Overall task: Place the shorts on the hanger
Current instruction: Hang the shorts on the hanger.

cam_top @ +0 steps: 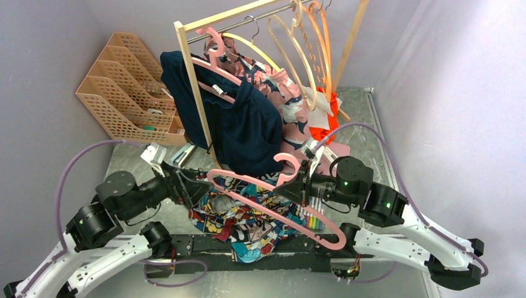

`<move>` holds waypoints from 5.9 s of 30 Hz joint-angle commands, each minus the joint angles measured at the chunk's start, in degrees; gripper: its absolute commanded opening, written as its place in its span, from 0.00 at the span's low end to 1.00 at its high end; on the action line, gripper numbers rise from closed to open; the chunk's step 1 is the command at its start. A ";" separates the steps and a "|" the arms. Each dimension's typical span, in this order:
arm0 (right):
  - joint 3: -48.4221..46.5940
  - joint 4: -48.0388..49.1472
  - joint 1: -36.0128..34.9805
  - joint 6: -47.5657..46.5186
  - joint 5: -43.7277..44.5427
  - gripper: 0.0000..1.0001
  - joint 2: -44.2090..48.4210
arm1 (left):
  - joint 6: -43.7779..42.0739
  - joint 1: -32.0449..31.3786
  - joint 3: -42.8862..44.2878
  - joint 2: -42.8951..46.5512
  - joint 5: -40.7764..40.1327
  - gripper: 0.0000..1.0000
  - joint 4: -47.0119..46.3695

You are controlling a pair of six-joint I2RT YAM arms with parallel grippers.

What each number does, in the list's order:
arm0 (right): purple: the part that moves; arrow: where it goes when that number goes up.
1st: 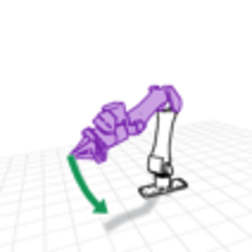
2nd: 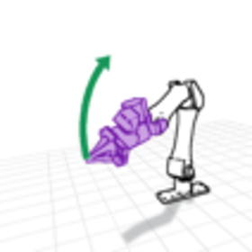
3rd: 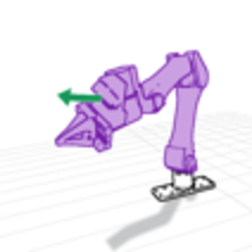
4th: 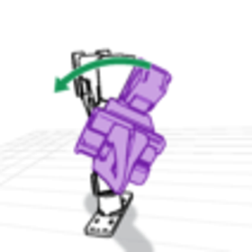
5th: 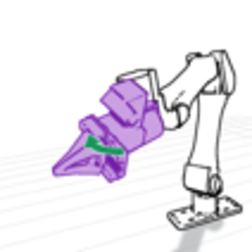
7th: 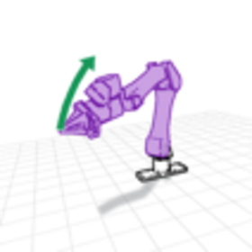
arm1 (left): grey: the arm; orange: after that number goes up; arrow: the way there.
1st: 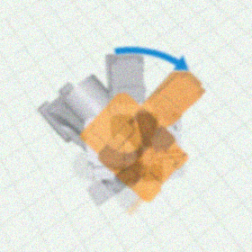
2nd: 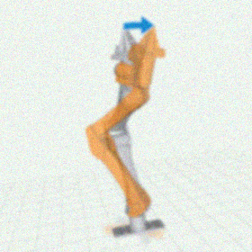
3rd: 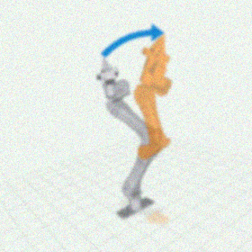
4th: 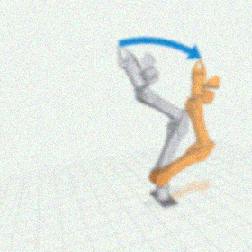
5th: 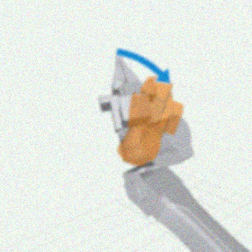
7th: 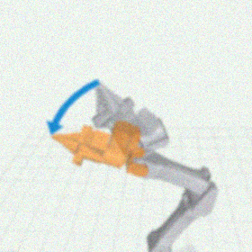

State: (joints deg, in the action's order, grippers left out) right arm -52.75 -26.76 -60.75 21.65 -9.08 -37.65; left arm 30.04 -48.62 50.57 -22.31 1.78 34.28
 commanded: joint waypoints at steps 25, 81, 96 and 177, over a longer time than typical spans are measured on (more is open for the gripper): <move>-4.99 -10.66 -0.10 -7.99 5.84 0.00 -0.04 | 26.08 -0.09 -13.04 -21.36 -10.17 0.58 13.38; -6.32 -7.26 -0.07 -13.75 -5.17 0.00 2.69 | 22.36 -1.24 2.49 -29.09 -15.83 0.07 24.11; -2.59 -5.38 -0.15 -21.96 -5.56 0.00 -2.88 | 22.36 -1.27 5.78 -29.69 -15.40 0.07 25.77; -13.37 49.44 -12.50 -31.20 -1.18 0.00 -9.05 | -8.31 -1.21 43.52 -9.02 3.83 0.99 -1.17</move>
State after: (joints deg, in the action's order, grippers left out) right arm -63.44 29.58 -73.23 -7.03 -6.17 -51.88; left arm 27.73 -49.71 95.98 -31.73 8.71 33.26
